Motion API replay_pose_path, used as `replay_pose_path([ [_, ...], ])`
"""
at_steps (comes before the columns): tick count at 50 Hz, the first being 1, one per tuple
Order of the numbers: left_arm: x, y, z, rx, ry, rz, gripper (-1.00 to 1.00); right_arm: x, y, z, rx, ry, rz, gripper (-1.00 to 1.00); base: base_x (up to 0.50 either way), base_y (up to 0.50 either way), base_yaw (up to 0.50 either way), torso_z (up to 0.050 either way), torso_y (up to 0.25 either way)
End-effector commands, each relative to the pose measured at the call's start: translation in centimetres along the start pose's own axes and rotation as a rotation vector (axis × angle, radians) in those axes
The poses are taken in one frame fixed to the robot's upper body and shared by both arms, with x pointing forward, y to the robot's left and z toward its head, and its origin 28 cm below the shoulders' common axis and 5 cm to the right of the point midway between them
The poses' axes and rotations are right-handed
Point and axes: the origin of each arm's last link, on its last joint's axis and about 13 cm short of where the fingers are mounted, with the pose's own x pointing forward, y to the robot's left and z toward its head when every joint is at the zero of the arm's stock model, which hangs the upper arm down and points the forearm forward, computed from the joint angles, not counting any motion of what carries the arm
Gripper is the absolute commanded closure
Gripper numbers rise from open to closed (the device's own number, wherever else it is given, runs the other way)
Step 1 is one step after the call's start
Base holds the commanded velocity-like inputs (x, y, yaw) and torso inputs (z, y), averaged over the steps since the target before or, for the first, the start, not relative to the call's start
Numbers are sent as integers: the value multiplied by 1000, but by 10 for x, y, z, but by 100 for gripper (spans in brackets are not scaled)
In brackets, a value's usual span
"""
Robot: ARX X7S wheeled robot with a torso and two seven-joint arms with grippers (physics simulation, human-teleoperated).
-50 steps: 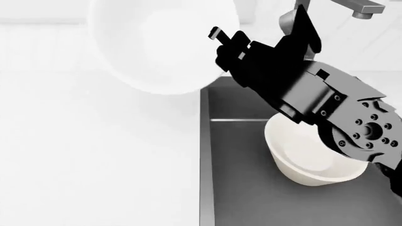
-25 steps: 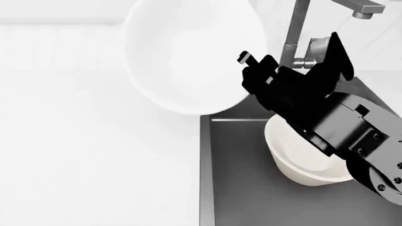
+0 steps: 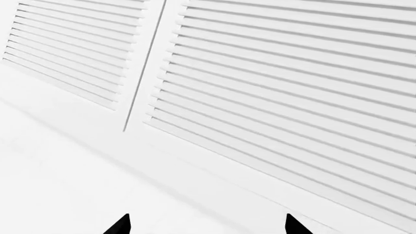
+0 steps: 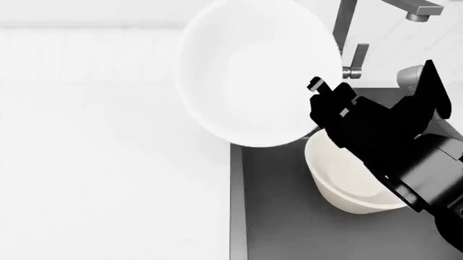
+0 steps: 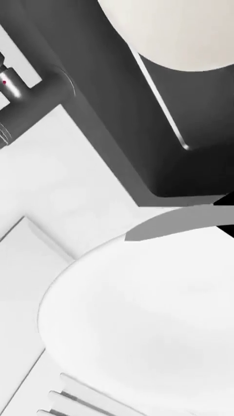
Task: Stack the bowls in the sink.
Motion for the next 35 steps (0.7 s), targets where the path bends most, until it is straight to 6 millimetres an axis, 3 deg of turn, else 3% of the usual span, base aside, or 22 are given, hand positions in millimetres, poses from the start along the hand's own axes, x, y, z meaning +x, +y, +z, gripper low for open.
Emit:
replay_pose_path([
  [1, 0, 0, 0, 0, 0, -1, -100, -15, -2, 6, -9, -52, -17, 100, 0, 0, 0, 0, 0],
  [14, 1, -1, 0, -3, 0, -2, -100, -27, 0, 16, -48, -82, -77, 100, 0, 0, 0, 0, 1],
  [35, 2, -1, -3, -3, 3, -1, -100, -38, -18, 19, -35, -105, -181, 100, 0, 0, 0, 0, 0],
])
